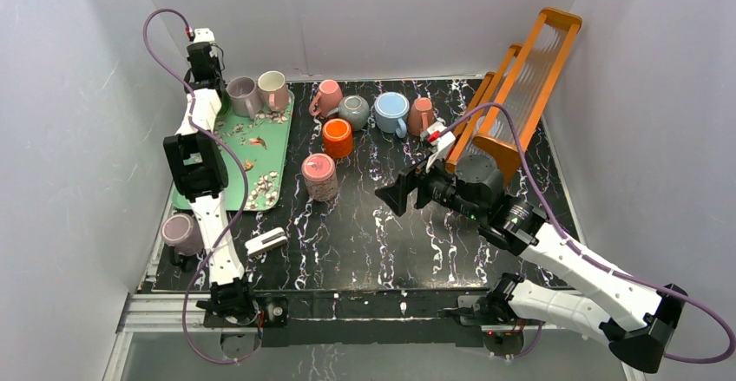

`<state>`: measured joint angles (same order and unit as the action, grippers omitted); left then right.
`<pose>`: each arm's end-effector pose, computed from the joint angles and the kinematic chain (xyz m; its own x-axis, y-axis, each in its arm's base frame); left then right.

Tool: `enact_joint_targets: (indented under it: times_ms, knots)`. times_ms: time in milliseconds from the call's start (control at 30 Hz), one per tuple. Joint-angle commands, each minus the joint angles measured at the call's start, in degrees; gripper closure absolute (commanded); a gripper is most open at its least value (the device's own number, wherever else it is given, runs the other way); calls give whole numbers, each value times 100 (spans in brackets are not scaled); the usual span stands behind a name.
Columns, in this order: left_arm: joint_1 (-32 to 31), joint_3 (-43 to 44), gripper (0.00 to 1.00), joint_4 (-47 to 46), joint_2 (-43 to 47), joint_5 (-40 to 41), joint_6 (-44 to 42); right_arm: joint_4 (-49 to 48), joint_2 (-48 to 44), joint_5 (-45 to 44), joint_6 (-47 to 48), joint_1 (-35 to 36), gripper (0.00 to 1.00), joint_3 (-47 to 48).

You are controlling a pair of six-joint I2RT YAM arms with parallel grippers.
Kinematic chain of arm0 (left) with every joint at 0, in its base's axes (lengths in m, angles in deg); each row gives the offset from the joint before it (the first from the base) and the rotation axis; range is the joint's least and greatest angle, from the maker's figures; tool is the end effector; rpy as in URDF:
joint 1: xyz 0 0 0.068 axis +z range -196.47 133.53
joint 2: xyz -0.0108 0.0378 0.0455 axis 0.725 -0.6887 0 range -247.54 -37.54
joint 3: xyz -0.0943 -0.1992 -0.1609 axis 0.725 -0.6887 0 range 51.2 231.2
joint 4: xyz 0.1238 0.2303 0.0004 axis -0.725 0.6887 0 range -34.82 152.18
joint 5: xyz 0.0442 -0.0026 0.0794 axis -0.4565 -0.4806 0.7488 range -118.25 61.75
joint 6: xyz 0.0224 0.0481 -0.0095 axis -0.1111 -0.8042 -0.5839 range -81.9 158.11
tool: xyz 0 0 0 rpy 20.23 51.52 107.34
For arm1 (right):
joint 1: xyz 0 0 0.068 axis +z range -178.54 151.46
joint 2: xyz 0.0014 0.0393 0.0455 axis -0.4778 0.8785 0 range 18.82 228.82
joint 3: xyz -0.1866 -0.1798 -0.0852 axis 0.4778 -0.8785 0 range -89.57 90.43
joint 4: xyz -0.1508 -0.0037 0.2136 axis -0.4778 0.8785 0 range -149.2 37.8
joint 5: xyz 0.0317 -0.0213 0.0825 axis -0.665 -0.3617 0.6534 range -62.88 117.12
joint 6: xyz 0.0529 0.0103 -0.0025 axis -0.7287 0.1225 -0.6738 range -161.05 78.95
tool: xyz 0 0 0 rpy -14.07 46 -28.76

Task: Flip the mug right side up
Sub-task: Place the cup on the tray.

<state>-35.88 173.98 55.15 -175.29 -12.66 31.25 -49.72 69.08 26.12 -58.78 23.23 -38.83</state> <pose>0.5607 0.1147 0.2578 -0.3032 0.0602 -0.9510 -0.3989 0.8983 0.1840 0.1267 0.1599 0.3614 -0.3280 0.0756 -0.9416 -0.7085 0.6396 0.2981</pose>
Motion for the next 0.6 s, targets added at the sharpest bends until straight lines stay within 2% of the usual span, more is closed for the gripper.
enact_joint_targets:
  times_ms: [0,67,367,567]
  knots:
    - [-7,-23,87,-222,-306,-572,133,-361,14,-178,77,6,1,42]
    - [-2,34,87,-224,-401,-527,79,-374,19,-183,74,2,1,28]
    - [29,179,58,-387,-749,-544,113,-325,61,-317,105,0,1,52]
    - [24,205,51,-554,-771,-682,219,-332,92,-356,115,7,1,57]
